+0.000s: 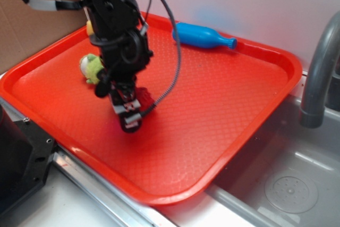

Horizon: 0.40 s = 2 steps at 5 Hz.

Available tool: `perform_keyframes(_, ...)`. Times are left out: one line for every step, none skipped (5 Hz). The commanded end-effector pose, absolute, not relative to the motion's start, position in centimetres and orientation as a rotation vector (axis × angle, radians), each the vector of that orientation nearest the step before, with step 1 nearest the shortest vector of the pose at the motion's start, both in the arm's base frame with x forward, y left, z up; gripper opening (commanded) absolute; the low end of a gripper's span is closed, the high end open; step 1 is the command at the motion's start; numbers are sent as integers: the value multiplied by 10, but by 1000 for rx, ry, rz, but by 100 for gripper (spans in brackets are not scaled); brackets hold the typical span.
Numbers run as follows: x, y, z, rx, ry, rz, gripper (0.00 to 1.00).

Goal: Grab the red paper.

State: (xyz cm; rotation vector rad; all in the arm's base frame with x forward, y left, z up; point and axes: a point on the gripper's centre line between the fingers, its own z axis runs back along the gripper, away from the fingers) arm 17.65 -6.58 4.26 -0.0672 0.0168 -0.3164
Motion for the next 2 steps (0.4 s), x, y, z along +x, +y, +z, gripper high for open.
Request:
perform_keyframes(153, -22, 151, -33, -20, -3, 0)
perform_keyframes(165, -6, 201, 38, -43, 137, 0)
